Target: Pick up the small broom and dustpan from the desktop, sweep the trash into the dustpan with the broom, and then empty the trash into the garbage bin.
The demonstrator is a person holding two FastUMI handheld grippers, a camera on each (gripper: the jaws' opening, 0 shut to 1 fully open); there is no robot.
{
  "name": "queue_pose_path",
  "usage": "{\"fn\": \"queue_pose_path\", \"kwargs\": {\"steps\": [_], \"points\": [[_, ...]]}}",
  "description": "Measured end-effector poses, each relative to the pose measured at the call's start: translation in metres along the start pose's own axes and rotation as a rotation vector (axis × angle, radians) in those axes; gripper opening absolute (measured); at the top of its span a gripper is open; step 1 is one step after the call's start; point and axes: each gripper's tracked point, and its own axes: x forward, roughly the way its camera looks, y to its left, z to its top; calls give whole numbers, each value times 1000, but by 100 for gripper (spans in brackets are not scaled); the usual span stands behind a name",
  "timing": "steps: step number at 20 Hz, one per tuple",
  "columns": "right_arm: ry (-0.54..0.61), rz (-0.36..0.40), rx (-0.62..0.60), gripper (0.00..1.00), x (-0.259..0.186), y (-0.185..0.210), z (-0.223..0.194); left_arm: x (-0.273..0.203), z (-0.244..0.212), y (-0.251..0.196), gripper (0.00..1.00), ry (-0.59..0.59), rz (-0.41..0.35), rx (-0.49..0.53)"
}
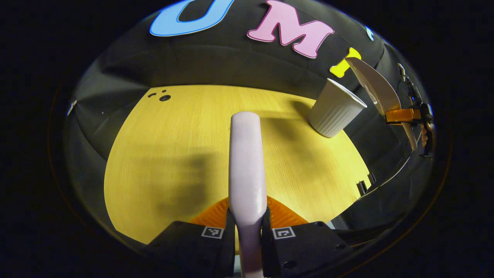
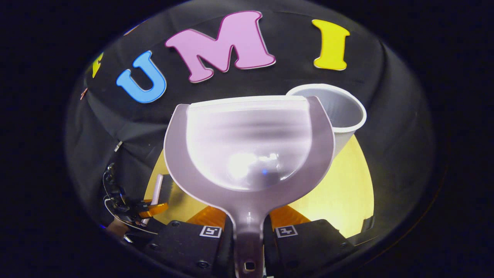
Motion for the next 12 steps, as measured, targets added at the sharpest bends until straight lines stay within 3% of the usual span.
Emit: {"fn": "queue_pose_path", "kwargs": {"steps": [2, 5, 9, 10, 12], "points": [[41, -6, -32, 39, 18, 11, -21, 12, -4, 2, 31, 27, -1, 12], [100, -46, -59, 32, 58, 14, -55, 31, -17, 5, 31, 71, 8, 4], [199, -96, -21, 33, 111, 9, -115, 58, -36, 25, 31, 131, 103, -19], [225, -104, -21, 39, 120, 6, -127, 64, -41, 30, 31, 146, 122, -38], [270, -124, -47, 35, 137, 3, -150, 74, -48, 37, 31, 174, 157, -72]]}}
